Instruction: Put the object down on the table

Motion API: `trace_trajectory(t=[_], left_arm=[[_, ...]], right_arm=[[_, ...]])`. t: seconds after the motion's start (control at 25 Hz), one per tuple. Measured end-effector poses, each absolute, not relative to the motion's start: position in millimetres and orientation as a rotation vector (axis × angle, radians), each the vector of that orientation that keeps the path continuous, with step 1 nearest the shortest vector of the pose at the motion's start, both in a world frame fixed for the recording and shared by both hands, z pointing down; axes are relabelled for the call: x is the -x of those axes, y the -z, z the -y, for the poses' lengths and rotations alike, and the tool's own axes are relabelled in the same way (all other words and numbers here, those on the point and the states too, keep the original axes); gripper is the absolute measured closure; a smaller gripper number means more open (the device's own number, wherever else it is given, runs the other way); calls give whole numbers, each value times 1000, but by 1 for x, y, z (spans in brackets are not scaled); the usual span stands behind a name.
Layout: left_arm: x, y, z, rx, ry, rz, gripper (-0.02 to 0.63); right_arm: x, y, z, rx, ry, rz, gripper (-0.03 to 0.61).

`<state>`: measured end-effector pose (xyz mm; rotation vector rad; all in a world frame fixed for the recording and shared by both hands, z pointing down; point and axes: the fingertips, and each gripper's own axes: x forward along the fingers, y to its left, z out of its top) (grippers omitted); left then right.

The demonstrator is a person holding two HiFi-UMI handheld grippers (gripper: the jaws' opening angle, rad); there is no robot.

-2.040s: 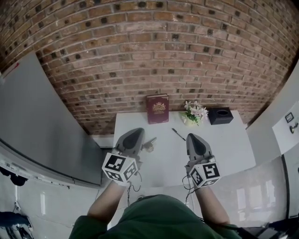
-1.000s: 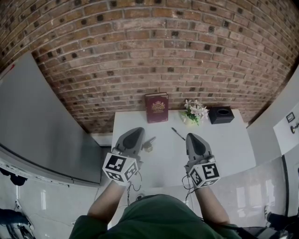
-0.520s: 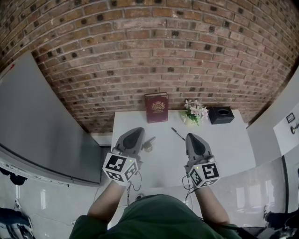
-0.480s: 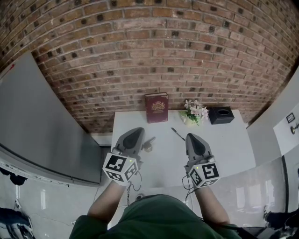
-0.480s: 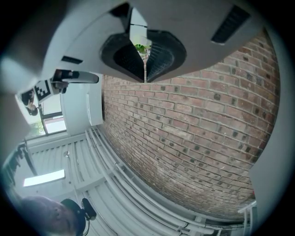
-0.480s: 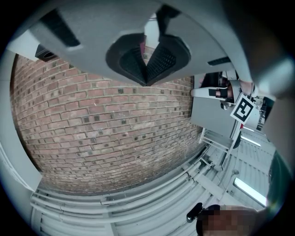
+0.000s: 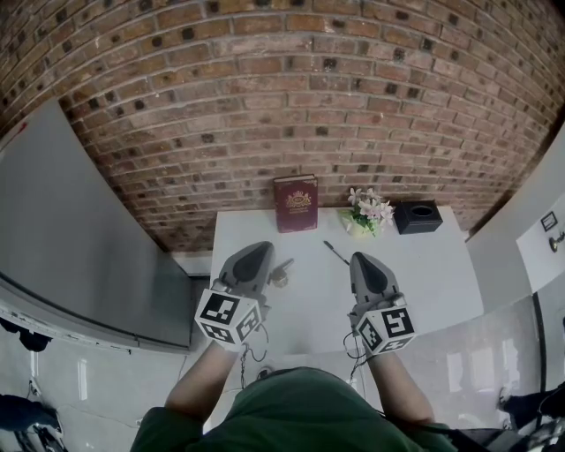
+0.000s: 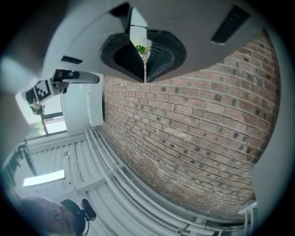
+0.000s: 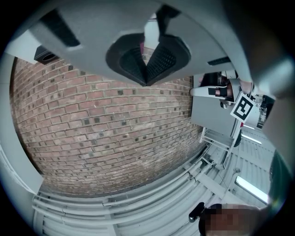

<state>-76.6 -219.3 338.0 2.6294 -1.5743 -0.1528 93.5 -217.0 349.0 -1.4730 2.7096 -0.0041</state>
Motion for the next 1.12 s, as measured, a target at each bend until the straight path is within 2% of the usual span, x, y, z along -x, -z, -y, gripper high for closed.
trace_trajectory(t=[1.12], left_arm=[[87,-348,224,-2626,137,1554,597]], right_arm=[[-82,-354,217,1499,5,-2723,577]])
